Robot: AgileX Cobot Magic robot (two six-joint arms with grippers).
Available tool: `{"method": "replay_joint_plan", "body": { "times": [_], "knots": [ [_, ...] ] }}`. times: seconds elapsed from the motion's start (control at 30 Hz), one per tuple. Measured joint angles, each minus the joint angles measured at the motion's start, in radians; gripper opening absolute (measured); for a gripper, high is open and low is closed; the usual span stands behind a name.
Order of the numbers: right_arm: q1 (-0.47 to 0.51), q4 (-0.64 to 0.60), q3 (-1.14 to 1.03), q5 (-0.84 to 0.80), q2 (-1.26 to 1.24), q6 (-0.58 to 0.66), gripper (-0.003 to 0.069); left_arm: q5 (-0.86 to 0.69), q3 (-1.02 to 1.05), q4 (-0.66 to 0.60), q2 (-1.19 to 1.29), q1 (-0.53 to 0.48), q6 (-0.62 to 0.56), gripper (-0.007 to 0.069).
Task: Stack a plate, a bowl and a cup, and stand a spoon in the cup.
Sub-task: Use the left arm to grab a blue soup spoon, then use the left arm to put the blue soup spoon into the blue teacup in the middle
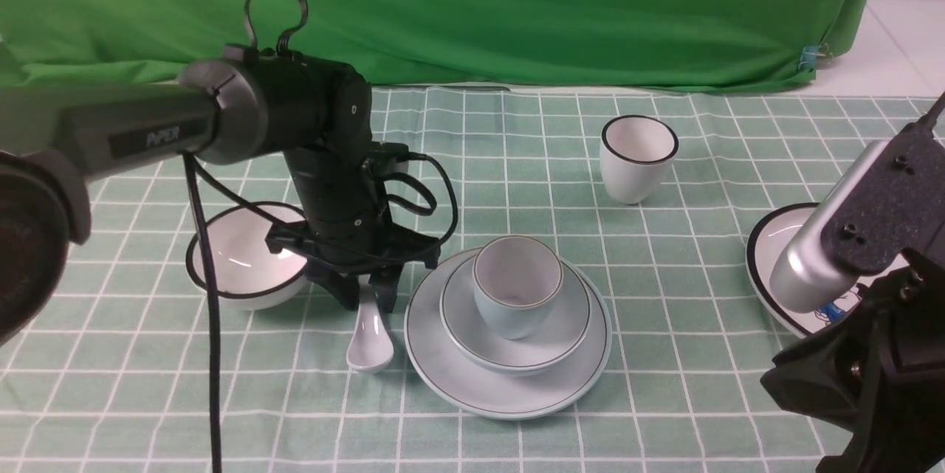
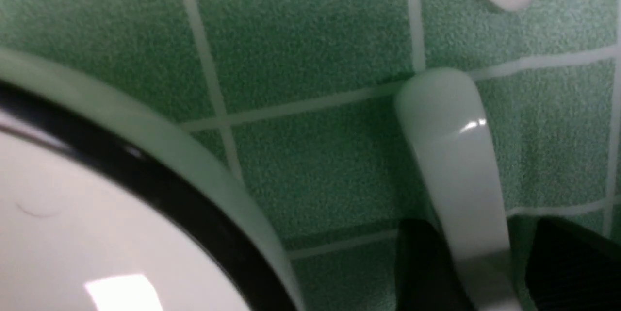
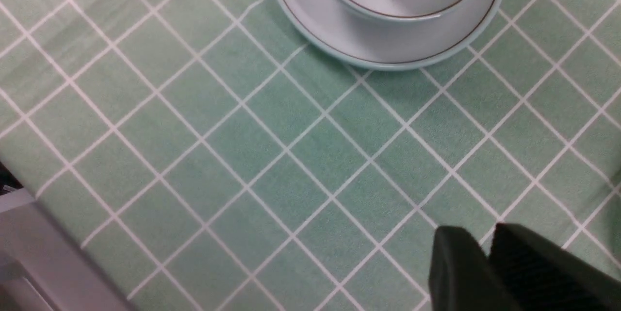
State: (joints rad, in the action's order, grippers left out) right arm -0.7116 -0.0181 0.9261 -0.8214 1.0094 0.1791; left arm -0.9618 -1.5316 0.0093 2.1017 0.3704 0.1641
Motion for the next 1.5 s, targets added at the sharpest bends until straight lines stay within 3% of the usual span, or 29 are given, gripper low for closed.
{"method": "replay_joint_plan", "body": {
  "times": [0.23,0.5,0.67,0.8,0.83,0.87,0.9,0.97,1.03,1.13,1.2,1.5],
  "knots": [
    [0.0,0.0,-0.001,0.0,0.0,0.001,0.0142,-0.013,-0.006,0.014,0.006,-0.002,0.003,0.0129],
    [0.0,0.005,-0.001,0.0,-0.018,0.003,0.0143,-0.016,-0.005,-0.064,-0.028,0.009,-0.065,0.0121],
    [0.0,0.018,-0.001,0.0,-0.066,0.002,0.0143,0.045,0.049,-0.018,-0.239,0.084,-0.087,0.0121],
    [0.0,0.018,-0.001,0.001,-0.098,0.002,0.0143,0.264,0.199,0.019,-0.472,0.174,-0.08,0.0121],
    [0.0,0.018,-0.001,0.006,-0.107,0.002,0.0143,0.448,0.285,0.007,-0.558,0.212,-0.08,0.0121],
    [0.0,0.018,-0.001,0.007,-0.108,0.002,0.0143,0.474,0.312,0.002,-0.58,0.223,-0.08,0.0121],
    [0.0,0.018,-0.001,0.016,-0.112,0.0,0.0143,0.736,0.423,-0.019,-0.654,0.268,-0.081,0.0121],
    [0.0,0.018,-0.001,0.024,-0.113,-0.001,0.0143,0.921,0.506,-0.025,-0.696,0.3,-0.085,0.0121],
    [0.0,0.018,-0.001,0.033,-0.113,-0.002,0.0143,1.25,0.649,-0.009,-0.714,0.341,-0.091,0.0121],
    [0.0,0.023,-0.001,0.038,-0.113,-0.002,0.0143,1.567,0.754,0.033,-0.678,0.347,-0.094,0.0121],
    [0.0,0.023,-0.001,0.038,-0.113,-0.002,0.0143,1.672,0.782,0.049,-0.636,0.347,-0.094,0.0121],
    [0.0,0.026,-0.002,0.038,-0.113,-0.002,0.0143,1.889,0.793,0.066,-0.439,0.347,-0.094,0.0121]
  ]
}}
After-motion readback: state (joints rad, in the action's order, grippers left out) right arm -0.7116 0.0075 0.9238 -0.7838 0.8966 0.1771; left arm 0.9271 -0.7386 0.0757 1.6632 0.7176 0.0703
